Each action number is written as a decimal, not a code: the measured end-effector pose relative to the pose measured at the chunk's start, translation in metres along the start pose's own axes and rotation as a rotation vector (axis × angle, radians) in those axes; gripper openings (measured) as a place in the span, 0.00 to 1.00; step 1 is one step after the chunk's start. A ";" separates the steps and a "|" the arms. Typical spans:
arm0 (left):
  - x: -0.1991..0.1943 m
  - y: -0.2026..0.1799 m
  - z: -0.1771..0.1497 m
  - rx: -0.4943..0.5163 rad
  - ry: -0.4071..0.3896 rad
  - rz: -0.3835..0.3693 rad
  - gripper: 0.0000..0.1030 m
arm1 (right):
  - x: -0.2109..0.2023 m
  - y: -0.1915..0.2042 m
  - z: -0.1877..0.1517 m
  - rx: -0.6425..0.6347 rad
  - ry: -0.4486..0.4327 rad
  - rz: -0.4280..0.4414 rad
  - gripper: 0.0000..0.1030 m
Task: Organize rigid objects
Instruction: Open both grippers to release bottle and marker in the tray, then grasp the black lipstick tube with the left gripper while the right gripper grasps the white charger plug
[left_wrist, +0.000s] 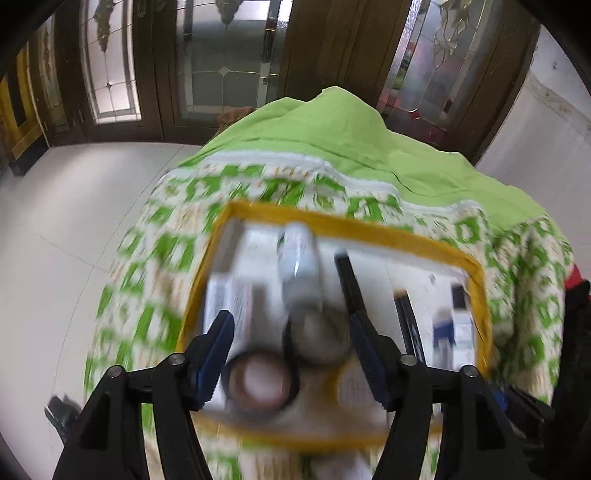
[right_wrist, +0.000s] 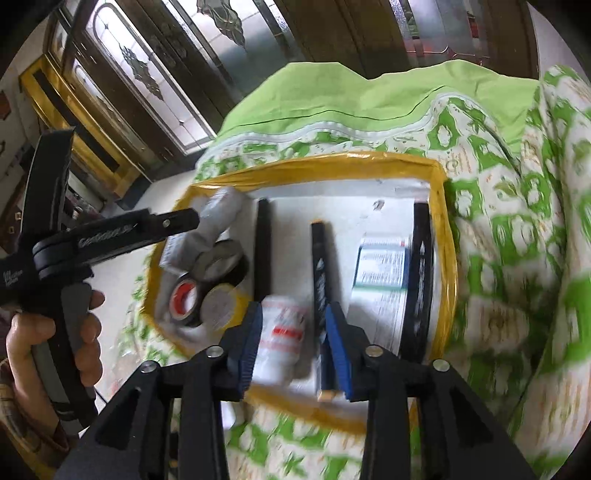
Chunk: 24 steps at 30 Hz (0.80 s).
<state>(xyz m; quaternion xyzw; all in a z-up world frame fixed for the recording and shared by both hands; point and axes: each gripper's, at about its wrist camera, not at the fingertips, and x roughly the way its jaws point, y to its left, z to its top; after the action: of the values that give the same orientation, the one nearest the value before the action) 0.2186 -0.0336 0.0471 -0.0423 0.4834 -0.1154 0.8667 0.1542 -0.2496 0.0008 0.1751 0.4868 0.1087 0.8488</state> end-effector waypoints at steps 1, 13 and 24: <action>-0.009 0.005 -0.014 -0.017 0.000 -0.008 0.70 | -0.003 0.002 -0.005 -0.002 0.001 0.009 0.40; -0.043 0.028 -0.191 -0.157 0.063 0.015 0.71 | -0.011 0.024 -0.070 -0.031 0.073 0.007 0.44; -0.036 0.012 -0.187 -0.089 0.025 -0.014 0.70 | -0.005 0.035 -0.097 -0.085 0.079 -0.042 0.44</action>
<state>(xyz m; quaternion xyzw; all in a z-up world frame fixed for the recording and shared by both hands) 0.0442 -0.0061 -0.0244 -0.0827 0.4986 -0.1003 0.8570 0.0667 -0.2007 -0.0261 0.1244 0.5184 0.1182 0.8377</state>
